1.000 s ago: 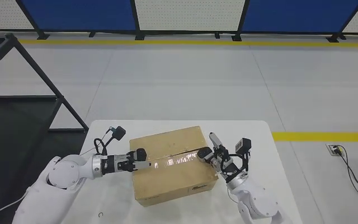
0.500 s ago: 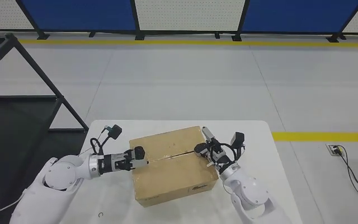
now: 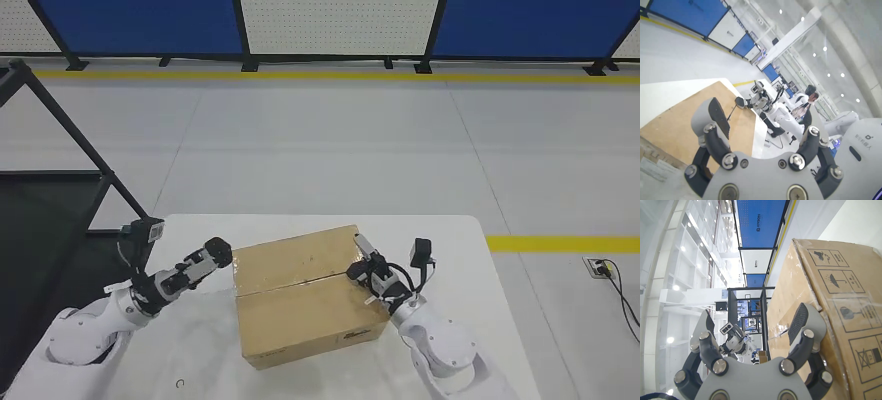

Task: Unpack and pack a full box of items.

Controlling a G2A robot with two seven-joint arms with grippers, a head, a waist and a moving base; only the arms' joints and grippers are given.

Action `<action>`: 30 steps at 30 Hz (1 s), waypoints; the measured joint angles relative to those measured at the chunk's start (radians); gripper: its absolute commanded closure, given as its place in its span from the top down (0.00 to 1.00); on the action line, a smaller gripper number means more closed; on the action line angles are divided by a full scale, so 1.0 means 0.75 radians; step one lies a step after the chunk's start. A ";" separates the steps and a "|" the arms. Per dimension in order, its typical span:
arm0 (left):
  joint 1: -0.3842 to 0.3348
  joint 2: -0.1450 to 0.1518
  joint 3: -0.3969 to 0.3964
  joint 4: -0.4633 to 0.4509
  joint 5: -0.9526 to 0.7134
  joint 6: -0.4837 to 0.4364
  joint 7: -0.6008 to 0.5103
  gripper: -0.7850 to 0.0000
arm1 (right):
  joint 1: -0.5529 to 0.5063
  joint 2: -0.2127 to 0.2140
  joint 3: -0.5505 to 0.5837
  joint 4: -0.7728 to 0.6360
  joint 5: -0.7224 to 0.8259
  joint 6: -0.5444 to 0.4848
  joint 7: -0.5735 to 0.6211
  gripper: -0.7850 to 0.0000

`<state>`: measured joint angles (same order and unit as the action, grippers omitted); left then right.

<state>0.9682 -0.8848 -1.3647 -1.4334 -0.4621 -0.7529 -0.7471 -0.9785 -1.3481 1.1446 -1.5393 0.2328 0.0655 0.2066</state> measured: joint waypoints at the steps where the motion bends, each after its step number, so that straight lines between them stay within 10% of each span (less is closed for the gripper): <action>1: 0.032 -0.002 -0.010 -0.011 -0.017 -0.015 0.042 1.00 | 0.001 -0.001 -0.001 -0.001 -0.004 0.002 0.001 1.00; 20: 0.128 -0.006 -0.030 -0.049 -0.053 -0.041 0.133 1.00 | -0.004 -0.002 -0.003 -0.011 -0.017 0.007 0.004 1.00; 30: 0.358 -0.009 -0.150 -0.139 0.041 -0.039 0.336 1.00 | 0.032 -0.025 -0.019 0.034 -0.006 -0.002 -0.096 1.00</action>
<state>1.2370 -0.8917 -1.4768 -1.5375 -0.4310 -0.7820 -0.4952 -0.9547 -1.3665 1.1306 -1.5136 0.2285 0.0636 0.1350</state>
